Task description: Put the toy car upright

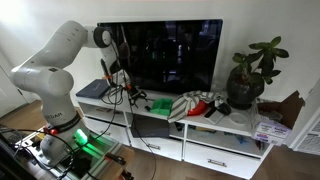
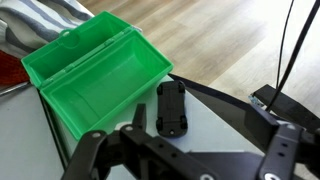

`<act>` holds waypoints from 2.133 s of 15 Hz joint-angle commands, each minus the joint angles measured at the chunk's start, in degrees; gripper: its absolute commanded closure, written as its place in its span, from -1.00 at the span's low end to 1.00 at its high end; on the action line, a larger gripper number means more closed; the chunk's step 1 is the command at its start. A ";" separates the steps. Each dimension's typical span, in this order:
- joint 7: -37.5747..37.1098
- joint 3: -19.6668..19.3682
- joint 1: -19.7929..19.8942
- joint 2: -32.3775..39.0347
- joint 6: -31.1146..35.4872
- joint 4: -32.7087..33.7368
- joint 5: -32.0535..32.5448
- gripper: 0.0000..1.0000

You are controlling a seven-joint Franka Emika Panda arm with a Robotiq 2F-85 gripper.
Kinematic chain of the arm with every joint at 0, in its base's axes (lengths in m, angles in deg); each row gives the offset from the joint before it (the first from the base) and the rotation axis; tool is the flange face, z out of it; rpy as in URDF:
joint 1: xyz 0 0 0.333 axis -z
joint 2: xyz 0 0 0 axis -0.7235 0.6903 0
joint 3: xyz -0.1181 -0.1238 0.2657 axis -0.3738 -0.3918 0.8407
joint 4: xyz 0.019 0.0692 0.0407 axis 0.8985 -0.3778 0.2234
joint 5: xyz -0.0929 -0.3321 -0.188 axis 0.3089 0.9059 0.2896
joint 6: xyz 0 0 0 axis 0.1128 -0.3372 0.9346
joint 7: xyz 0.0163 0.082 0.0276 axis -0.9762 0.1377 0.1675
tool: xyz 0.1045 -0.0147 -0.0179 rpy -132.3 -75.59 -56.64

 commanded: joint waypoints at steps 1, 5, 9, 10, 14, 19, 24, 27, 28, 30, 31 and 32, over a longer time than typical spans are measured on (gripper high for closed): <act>2.48 -0.30 -0.10 4.14 -2.68 5.17 0.18 -1.00; 4.10 -0.54 -0.29 7.46 -5.18 9.05 -0.09 -1.00; 5.57 -0.60 -0.18 9.58 -7.37 12.08 -0.07 -1.00; 6.10 -0.61 -0.06 9.99 -7.80 12.68 -0.12 -0.95; 8.77 -0.45 0.50 11.35 -9.07 14.91 -0.35 -0.38; 11.44 -0.39 0.86 12.86 -9.58 17.10 -0.43 -0.35; 13.54 -0.27 0.98 14.08 -10.39 18.92 -0.73 -0.26; 14.51 -0.20 0.91 14.54 -10.94 19.63 -0.78 0.30; 14.75 -0.11 0.92 14.46 -11.07 19.53 -0.80 0.44; 15.17 0.11 0.86 14.32 -11.65 19.45 -1.02 0.74; 14.89 0.26 0.83 13.62 -11.40 18.54 -0.92 0.78; 14.56 0.42 0.79 12.77 -11.01 17.38 -0.77 0.76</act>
